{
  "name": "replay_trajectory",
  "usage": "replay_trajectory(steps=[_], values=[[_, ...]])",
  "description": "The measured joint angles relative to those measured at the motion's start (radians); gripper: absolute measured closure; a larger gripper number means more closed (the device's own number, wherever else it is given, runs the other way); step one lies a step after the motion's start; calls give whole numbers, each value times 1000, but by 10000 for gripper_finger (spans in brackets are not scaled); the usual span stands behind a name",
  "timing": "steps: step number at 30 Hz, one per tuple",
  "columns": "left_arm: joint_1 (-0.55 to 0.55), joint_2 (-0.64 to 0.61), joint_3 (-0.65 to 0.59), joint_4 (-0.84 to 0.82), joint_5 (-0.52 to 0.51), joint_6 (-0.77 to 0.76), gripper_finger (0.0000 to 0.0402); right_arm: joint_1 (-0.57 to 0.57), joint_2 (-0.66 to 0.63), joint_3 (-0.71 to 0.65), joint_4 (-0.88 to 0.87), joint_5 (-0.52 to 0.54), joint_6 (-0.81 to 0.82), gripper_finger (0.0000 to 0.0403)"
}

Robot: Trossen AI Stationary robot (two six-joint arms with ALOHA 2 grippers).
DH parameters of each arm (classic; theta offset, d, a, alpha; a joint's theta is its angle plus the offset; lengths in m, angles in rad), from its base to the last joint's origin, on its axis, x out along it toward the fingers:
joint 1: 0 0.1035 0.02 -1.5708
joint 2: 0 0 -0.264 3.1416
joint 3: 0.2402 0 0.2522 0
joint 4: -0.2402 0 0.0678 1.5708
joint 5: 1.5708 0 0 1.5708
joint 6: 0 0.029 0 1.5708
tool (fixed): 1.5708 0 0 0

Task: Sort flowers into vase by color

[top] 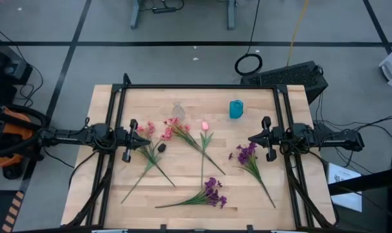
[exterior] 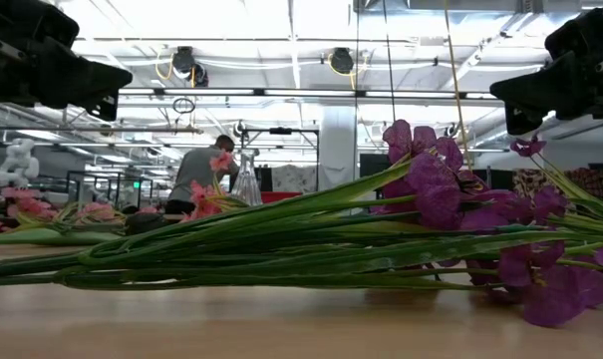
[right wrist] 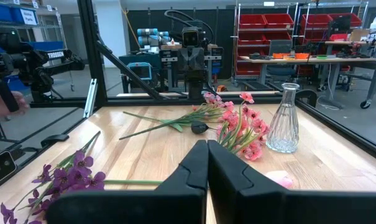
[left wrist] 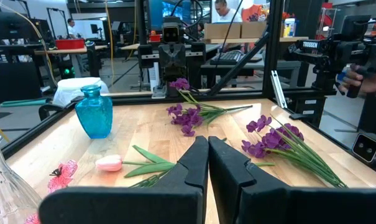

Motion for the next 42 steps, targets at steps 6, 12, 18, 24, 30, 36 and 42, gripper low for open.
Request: replay_trajectory(steps=[6, 12, 18, 24, 30, 36, 42], values=[[0, 0, 0, 0, 0, 0, 381, 0, 0, 0, 0, 0, 0, 403], [0, 0, 0, 0, 0, 0, 381, 0, 0, 0, 0, 0, 0, 403], [0, 0, 0, 0, 0, 0, 381, 0, 0, -1, 49, 4, 15, 403], [0, 0, 0, 0, 0, 0, 381, 0, 10, 76, 38, 4, 49, 403], [0, 0, 0, 0, 0, 0, 381, 0, 101, 279, -107, 4, 79, 403], [0, 0, 0, 0, 0, 0, 381, 0, 266, 528, -253, 4, 79, 403], [0, 0, 0, 1, 0, 0, 381, 0, 451, 812, -415, 4, 79, 403]])
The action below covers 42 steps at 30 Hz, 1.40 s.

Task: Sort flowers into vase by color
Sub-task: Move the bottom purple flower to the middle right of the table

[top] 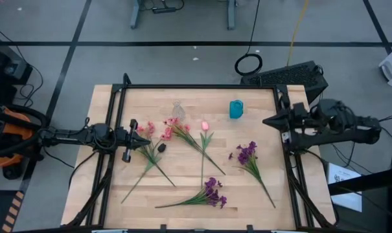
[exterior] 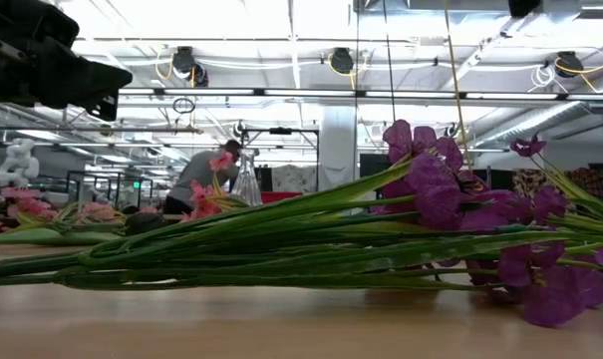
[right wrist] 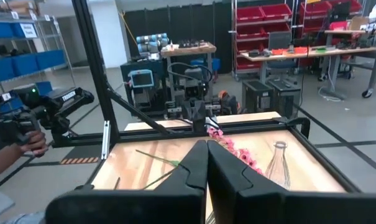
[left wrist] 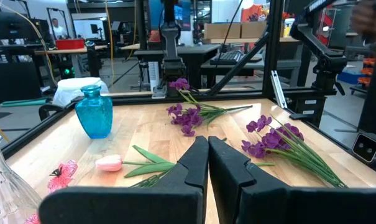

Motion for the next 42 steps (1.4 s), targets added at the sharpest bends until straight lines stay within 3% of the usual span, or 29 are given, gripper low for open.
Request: replay_trajectory(steps=[7, 13, 33, 42], values=[[0, 0, 0, 0, 0, 0, 381, 0, 170, 245, -89, 0, -4, 403], [0, 0, 0, 4, -38, 0, 381, 0, 268, 357, -118, 29, -12, 403], [0, 0, 6, 23, -79, -29, 381, 0, 419, 377, -159, 52, -23, 403], [0, 20, 120, -2, -118, -45, 381, 0, 422, 377, -180, 52, -25, 403]])
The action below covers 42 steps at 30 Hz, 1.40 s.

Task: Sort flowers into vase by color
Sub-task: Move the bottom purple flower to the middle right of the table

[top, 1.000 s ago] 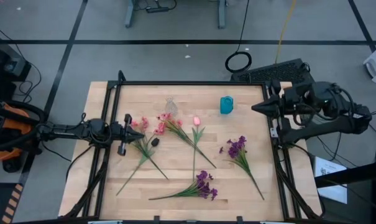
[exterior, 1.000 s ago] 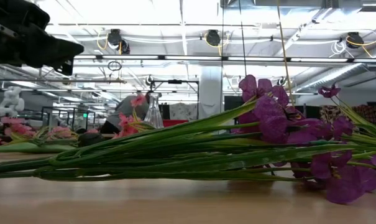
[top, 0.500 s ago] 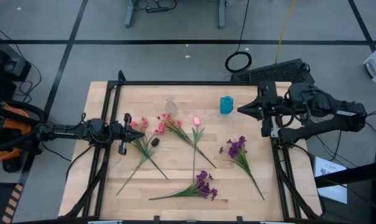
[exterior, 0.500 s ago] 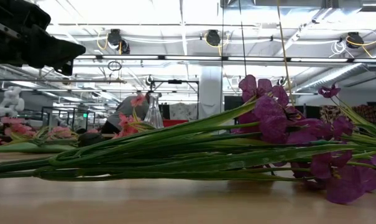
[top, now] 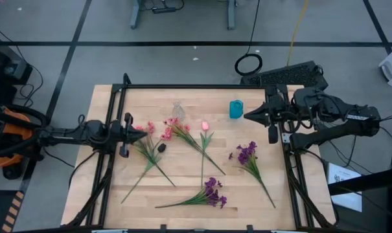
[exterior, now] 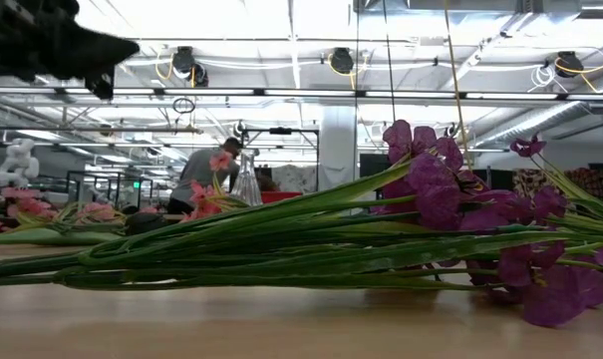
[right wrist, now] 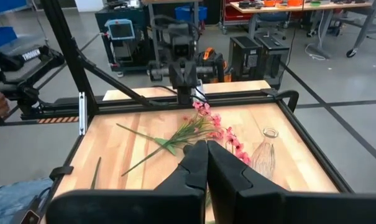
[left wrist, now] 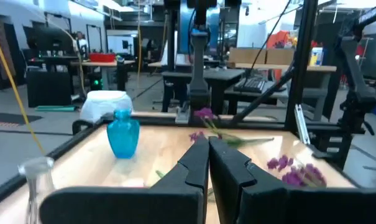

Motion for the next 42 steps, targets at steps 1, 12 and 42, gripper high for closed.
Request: replay_trajectory(steps=[1, 12, 42], values=[[0, 10, 26, -16, 0, 0, 381, 0, 0, 0, -3, 0, 0, 403], [0, 245, 403, -247, -24, 21, 381, 30, 0, -90, 12, -1, 32, 403], [-62, 1101, 760, -264, -13, -8, 381, 382, 26, -388, -38, 157, 760, 403]])
